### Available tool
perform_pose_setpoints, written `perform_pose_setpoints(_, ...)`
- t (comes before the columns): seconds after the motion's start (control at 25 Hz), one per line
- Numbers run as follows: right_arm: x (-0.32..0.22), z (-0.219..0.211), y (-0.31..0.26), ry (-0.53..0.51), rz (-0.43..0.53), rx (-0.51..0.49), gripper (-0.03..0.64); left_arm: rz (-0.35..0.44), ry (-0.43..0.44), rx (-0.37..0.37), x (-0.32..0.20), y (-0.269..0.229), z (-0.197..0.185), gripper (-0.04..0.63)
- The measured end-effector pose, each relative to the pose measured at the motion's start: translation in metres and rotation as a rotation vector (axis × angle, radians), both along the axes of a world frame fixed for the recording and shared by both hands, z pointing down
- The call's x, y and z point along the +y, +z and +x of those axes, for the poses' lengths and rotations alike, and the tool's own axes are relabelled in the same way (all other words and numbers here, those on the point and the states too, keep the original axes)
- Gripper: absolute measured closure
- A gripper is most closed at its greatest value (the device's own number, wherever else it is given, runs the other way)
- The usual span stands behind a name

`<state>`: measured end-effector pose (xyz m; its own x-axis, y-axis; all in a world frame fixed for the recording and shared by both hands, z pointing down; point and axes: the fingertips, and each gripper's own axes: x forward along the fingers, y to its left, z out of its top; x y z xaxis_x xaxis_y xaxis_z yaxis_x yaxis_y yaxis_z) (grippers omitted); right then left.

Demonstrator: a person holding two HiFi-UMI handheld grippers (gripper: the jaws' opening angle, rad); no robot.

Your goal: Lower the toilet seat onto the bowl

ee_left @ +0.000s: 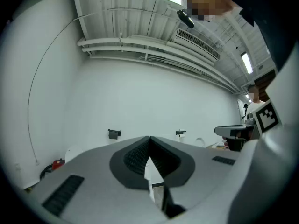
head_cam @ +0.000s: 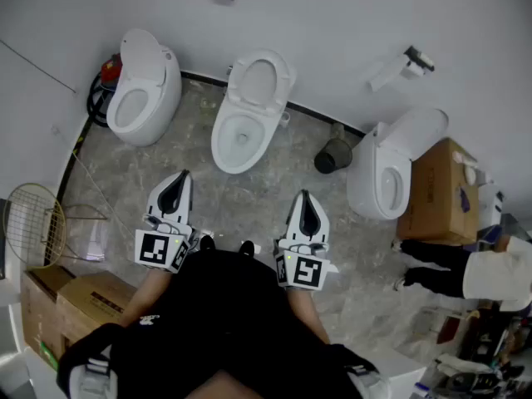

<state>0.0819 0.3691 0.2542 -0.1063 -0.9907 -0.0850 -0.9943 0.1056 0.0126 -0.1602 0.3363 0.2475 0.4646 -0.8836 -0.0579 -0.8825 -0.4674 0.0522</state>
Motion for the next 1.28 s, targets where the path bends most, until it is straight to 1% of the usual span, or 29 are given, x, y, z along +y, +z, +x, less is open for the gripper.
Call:
perform_pose_setpoints(0.2,0.0055,-0.0042,0.0,-0.004,0.004,-0.002,0.6,0.0,0.002,-0.002,0.0008,0.0008,0.0,0.589)
perform_pose_setpoints(0.4,0.0046,-0.0041,0.0033,-0.009,-0.014,-0.005,0.598,0.0,0.006,-0.005,-0.0002,0.0004,0.0027,0.589)
perform_pose_setpoints(0.64,0.009,-0.0063,0.0003,-0.001,0.007,0.003,0.598,0.008,0.003,-0.017,0.001,0.0006,0.0017,0.589)
perform_pose_setpoints(0.88,0.0086,-0.0002,-0.0001,0.014,0.003,0.009,0.598,0.02,0.011,-0.04,0.0014,-0.001,0.007,0.588)
perform_pose_setpoints(1.12,0.0089,-0.0015,-0.0026,0.02,0.012,0.015,0.589,0.029,0.007,-0.047,0.0019,-0.0012,0.0035,0.586)
perform_pose_setpoints(1.16,0.009,-0.002,-0.0028,0.019,0.013,0.013,0.575,0.031,0.005,-0.051,0.0018,-0.0016,0.0031,0.58)
perform_pose_setpoints(1.24,0.0092,-0.0013,-0.0003,0.021,0.004,0.009,0.56,0.032,0.004,-0.057,0.001,-0.002,0.0031,0.53)
perform_pose_setpoints(1.28,0.009,-0.0008,0.0003,0.022,0.001,0.01,0.552,0.032,0.004,-0.059,0.0006,-0.0022,0.0034,0.519)
